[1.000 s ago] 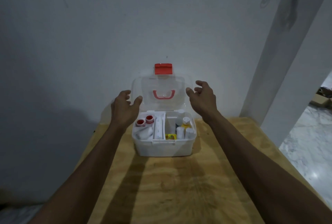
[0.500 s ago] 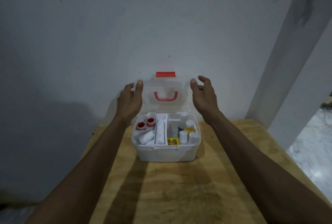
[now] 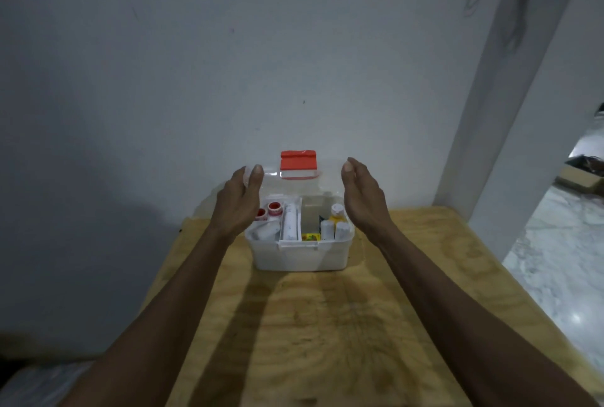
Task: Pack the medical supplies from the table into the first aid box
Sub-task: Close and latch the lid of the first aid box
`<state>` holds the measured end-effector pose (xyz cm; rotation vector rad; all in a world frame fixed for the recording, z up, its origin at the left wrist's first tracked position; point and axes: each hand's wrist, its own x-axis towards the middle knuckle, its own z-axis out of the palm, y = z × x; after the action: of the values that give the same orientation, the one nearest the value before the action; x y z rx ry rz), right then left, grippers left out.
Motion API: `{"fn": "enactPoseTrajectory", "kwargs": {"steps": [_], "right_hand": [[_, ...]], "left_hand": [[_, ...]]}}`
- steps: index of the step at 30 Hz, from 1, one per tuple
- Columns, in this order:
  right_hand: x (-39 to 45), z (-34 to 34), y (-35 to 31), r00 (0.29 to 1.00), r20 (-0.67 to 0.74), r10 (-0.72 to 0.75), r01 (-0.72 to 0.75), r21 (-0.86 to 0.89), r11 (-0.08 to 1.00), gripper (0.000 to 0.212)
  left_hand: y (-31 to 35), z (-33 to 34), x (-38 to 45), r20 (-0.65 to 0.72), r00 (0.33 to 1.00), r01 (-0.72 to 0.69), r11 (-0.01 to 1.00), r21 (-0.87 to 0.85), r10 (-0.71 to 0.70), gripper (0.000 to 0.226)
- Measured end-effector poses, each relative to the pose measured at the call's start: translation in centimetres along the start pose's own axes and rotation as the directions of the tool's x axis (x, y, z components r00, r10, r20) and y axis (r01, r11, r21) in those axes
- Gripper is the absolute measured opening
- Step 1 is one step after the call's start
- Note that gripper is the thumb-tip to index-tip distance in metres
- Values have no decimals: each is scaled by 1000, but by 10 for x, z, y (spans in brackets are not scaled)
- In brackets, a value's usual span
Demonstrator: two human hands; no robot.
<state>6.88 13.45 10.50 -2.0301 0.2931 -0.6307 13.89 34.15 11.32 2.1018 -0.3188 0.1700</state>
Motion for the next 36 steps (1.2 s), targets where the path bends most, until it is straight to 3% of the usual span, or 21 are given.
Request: {"fn": "enactPoseTrajectory", "kwargs": {"steps": [4, 9, 21, 28, 31, 36], "right_hand": [[-24, 1, 5, 1000, 17, -10, 9, 28, 1000, 55], [-45, 8, 20, 1000, 6, -19, 19, 35, 999, 56], [-69, 29, 38, 999, -32, 9, -9, -15, 1000, 59], [-68, 30, 36, 997, -81, 14, -18, -45, 999, 41], [-62, 29, 31, 997, -67, 27, -29, -30, 999, 39], [-51, 30, 24, 995, 33, 90, -90, -4, 996, 54]], "left_hand": [[-18, 5, -15, 22, 1000, 10, 999, 40, -10, 93], [-13, 9, -43, 2, 1000, 14, 995, 95, -15, 69], [-23, 23, -65, -4, 1000, 4, 998, 63, -4, 63], [-21, 24, -67, -45, 999, 9, 998, 57, -6, 58], [-18, 21, -61, -21, 998, 52, 998, 22, -51, 62], [-11, 18, -53, 27, 987, 160, 983, -89, -158, 80]]}}
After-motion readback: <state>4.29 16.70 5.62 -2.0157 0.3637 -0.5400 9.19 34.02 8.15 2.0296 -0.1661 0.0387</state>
